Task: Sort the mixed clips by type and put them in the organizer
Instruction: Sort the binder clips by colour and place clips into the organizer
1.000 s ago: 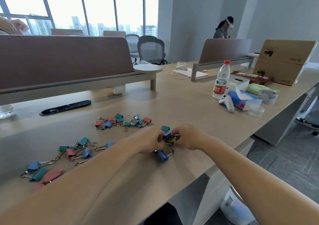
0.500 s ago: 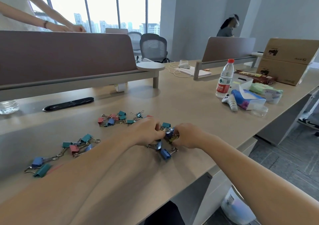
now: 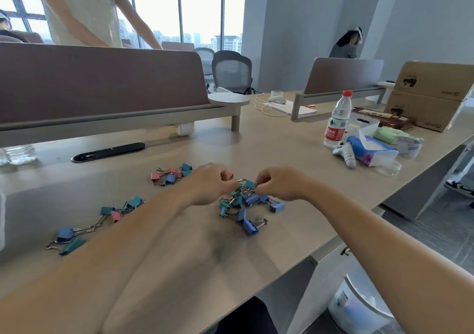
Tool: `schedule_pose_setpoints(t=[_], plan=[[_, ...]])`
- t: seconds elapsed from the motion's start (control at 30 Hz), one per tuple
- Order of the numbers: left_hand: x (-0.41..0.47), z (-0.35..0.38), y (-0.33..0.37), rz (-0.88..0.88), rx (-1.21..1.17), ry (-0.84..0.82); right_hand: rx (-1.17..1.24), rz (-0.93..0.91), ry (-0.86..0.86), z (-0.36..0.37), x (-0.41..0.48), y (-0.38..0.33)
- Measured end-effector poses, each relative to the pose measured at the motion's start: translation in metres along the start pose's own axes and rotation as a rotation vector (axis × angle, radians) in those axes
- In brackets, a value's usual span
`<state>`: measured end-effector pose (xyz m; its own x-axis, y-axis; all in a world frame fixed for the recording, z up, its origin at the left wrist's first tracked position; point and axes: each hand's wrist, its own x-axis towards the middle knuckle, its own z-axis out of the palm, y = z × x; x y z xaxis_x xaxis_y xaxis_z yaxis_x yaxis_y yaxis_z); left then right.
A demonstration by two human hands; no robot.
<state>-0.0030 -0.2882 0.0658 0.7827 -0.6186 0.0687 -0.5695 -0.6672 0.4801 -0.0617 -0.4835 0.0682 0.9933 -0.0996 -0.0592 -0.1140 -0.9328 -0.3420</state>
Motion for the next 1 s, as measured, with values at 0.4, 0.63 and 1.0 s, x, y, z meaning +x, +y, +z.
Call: schedule_pose_setpoints(t=[0.4, 0.63, 1.0], plan=[[-0.071, -0.082, -0.065, -0.198, -0.183, 0.183, 0.136, -0.194, 0.114, -0.004, 0.012, -0.113], [-0.145, -0.164, -0.123, -0.349, -0.115, 0.349, 0.185, -0.360, 0.083, 0.003, 0.029, -0.229], [-0.227, -0.281, -0.190, -0.472, 0.023, 0.642, 0.350, -0.610, 0.117, -0.001, 0.059, -0.405]])
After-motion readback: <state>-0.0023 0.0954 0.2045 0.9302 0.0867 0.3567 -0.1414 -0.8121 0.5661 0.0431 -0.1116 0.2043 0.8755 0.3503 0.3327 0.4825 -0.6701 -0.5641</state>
